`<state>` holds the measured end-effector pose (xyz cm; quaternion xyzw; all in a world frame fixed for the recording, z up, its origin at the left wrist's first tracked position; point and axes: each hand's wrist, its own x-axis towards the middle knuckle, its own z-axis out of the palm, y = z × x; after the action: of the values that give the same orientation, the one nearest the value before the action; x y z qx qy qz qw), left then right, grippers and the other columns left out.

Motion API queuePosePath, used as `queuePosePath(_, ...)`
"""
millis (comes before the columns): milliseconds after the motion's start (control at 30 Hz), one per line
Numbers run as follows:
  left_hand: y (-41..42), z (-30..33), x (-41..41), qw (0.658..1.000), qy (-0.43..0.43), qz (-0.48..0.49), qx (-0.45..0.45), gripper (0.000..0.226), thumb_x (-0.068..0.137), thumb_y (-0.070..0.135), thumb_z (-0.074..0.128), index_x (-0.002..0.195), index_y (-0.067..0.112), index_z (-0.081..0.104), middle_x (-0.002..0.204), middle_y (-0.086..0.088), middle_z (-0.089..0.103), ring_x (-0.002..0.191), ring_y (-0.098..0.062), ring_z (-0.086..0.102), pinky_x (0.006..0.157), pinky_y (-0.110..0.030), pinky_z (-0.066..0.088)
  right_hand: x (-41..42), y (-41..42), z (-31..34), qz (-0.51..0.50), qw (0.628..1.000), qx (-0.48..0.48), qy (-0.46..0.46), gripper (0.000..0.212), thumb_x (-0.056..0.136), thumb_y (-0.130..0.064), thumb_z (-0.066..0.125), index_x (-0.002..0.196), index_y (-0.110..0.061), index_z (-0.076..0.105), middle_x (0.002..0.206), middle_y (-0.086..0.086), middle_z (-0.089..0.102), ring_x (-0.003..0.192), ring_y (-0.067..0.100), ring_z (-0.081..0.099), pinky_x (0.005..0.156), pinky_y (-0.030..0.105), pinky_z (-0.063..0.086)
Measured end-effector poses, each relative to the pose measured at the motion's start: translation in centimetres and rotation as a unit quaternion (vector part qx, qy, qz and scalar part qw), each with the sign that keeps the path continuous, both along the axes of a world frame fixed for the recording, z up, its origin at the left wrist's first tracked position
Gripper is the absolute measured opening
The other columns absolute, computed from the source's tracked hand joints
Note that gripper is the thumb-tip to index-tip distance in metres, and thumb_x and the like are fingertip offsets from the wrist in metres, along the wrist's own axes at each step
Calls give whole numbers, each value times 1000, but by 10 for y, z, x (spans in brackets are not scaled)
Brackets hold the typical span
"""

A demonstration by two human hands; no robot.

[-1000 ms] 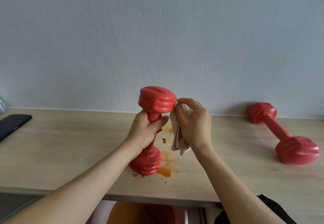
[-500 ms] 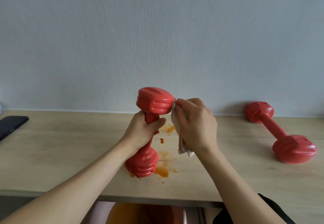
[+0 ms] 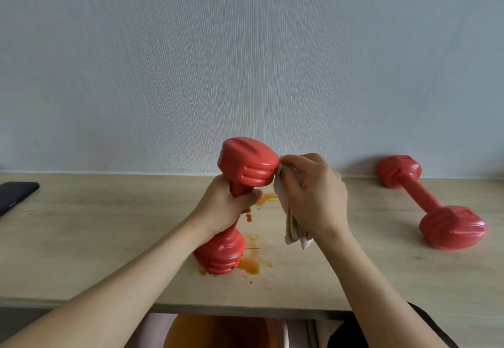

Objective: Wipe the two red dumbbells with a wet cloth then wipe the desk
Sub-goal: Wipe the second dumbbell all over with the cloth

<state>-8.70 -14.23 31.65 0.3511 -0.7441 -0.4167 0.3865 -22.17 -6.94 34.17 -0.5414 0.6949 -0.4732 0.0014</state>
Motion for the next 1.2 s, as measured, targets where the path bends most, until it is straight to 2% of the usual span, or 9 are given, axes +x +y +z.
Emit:
queuePosePath(133,-2,-2,0,1000,-10,8,-3,10,83,1,64,77,-5,58,50,8,54,50,-4,56,54,-17,48,1,3,-1,0,1000,-9,-17,17,87,-29,54,92,-33,69,97,-10,62,84,15,59,64,27,35)
queuePosePath(267,-1,-4,0,1000,-10,-16,-26,8,83,1,66,85,-6,62,57,4,59,56,-13,59,57,-29,51,-3,-7,-1,-4,998,30,-47,20,87,-25,51,95,-30,69,101,-4,63,91,21,60,67,28,36)
queuePosePath(333,-1,-3,0,1000,-2,-11,-16,7,83,-1,65,80,-4,60,59,-2,56,54,-9,57,55,-23,50,-1,-8,-1,-1,998,35,-50,20,88,-26,51,96,-30,68,102,-4,63,91,21,60,67,29,38)
queuePosePath(467,-6,0,0,999,18,43,28,21,83,-1,61,65,6,53,56,-3,51,45,-2,51,50,-13,43,13,4,-2,26,1000,9,-15,17,89,-28,53,93,-31,69,99,-9,61,84,16,60,66,28,40)
queuePosePath(567,-8,1,1,998,27,52,37,22,81,-3,61,63,6,53,52,-2,50,42,-2,50,47,-12,41,20,6,-2,22,1000,-4,10,16,89,-27,54,92,-29,69,98,-7,61,83,20,61,68,34,47)
queuePosePath(733,-3,-2,-3,1000,10,5,16,11,83,-4,62,73,-5,57,57,-5,50,48,-3,51,52,-13,44,3,-7,-4,-12,998,59,0,18,90,-28,50,94,-29,68,97,-4,59,86,22,60,66,30,40)
queuePosePath(967,-7,0,-4,999,-9,35,0,14,83,2,62,69,4,57,56,-1,54,46,-2,54,52,-13,45,8,7,0,11,1000,-7,-13,14,86,-28,56,88,-29,70,94,-8,63,81,15,60,65,27,40)
queuePosePath(1200,-4,-3,-6,1000,-14,11,-10,16,82,-1,64,69,-2,55,54,-1,51,48,-3,54,54,-16,46,-5,-12,-3,3,999,35,-42,19,86,-20,53,93,-24,70,97,-1,66,89,20,60,70,29,42)
